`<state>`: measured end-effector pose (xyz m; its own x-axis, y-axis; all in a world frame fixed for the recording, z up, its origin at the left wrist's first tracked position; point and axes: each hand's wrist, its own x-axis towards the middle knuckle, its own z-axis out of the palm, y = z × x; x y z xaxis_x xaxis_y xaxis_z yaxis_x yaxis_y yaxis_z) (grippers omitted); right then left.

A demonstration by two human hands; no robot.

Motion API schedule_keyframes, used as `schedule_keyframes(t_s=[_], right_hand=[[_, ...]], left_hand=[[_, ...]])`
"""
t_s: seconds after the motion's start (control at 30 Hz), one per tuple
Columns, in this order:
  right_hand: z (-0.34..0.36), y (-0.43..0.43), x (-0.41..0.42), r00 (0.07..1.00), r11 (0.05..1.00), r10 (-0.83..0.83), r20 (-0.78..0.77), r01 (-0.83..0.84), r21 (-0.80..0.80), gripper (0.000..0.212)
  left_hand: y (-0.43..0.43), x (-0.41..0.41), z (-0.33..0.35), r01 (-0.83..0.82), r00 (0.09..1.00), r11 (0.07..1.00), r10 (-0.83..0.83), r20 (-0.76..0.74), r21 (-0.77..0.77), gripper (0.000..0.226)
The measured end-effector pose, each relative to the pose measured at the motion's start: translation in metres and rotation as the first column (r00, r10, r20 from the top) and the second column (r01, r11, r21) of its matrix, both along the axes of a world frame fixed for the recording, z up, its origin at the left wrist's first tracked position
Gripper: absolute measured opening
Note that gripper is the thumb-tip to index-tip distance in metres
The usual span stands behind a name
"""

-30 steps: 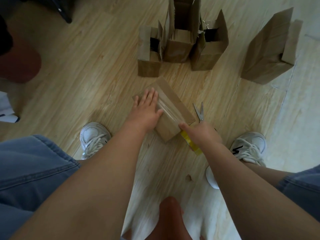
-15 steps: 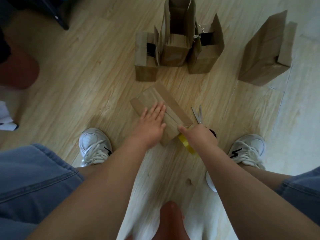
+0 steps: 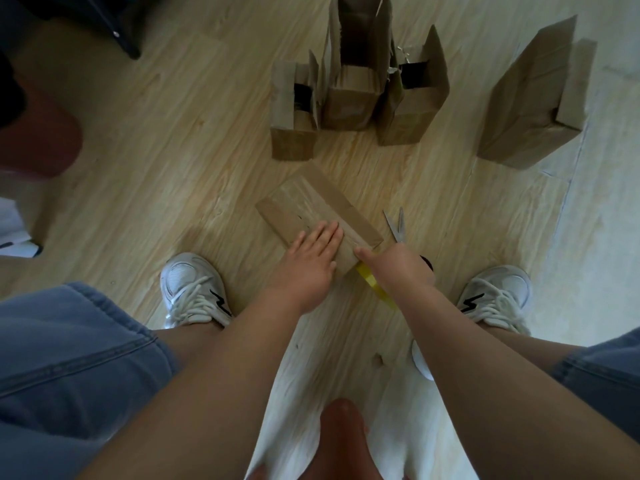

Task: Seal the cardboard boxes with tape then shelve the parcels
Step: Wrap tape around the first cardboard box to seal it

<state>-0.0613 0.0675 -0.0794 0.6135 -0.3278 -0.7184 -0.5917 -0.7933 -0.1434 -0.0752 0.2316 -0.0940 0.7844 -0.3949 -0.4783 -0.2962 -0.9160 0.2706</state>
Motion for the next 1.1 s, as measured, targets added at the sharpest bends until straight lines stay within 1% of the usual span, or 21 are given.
schedule_keyframes(t_s=[0.1,0.17,0.27,0.33,0.43,0.5,0.6,0.7,0.8,0.93,1.03,1.1], right_hand=[[0.003,0.002,0.004,1.0,1.0,0.023,-0.016,-0.022,0.014,0.058],[0.004,0.002,0.006,0.999,1.0,0.019,-0.029,-0.018,0.019,0.057],[0.005,-0.002,0.006,0.999,0.998,0.034,-0.031,-0.032,0.062,0.057],[0.005,-0.012,-0.001,0.999,0.984,0.027,-0.027,-0.022,0.178,0.053],[0.006,-0.03,-0.007,0.999,0.915,-0.012,-0.043,0.028,0.402,0.043],[0.009,-0.038,-0.006,0.998,0.892,0.002,-0.07,0.03,0.45,0.042],[0.016,-0.039,0.002,0.998,0.9,0.022,-0.053,0.004,0.436,0.034],[0.019,-0.031,0.007,1.0,0.906,0.016,0.018,-0.022,0.422,0.032],[0.021,-0.024,0.016,0.992,0.926,0.074,0.098,-0.105,0.363,0.027],[0.022,-0.016,0.036,0.95,0.933,0.237,0.202,-0.28,0.224,0.034],[0.02,-0.012,0.053,0.873,0.885,0.42,0.247,-0.455,0.1,0.037],[0.022,-0.013,0.059,0.846,0.866,0.45,0.288,-0.492,0.093,0.036]], left_hand=[[0.001,0.003,-0.003,-0.006,0.999,1.0,0.006,-0.05,0.012,0.058],[-0.001,0.007,-0.001,0.004,0.998,1.0,-0.002,-0.055,0.03,0.058],[-0.006,0.007,0.006,0.024,1.0,0.997,-0.025,0.014,0.073,0.06],[-0.008,-0.001,0.007,0.067,0.995,0.996,-0.072,0.073,0.058,0.061],[-0.005,-0.011,0.004,0.077,0.997,0.997,-0.078,0.022,0.026,0.076],[-0.003,-0.011,0.004,0.069,0.998,0.995,-0.07,0.009,0.07,0.08],[-0.008,-0.012,0.008,0.036,0.999,0.992,-0.04,0.029,0.122,0.074],[-0.016,-0.018,0.007,-0.048,0.997,0.99,0.04,0.06,0.136,0.069],[-0.021,-0.018,0.007,-0.116,0.987,0.984,0.1,0.123,0.134,0.064],[-0.027,-0.018,0.011,-0.168,0.966,0.983,0.151,0.209,0.067,0.06],[-0.026,-0.016,0.006,-0.133,0.951,0.989,0.108,0.288,0.065,0.052],[-0.023,-0.015,-0.001,-0.113,0.965,0.993,0.1,0.244,0.042,0.05]])
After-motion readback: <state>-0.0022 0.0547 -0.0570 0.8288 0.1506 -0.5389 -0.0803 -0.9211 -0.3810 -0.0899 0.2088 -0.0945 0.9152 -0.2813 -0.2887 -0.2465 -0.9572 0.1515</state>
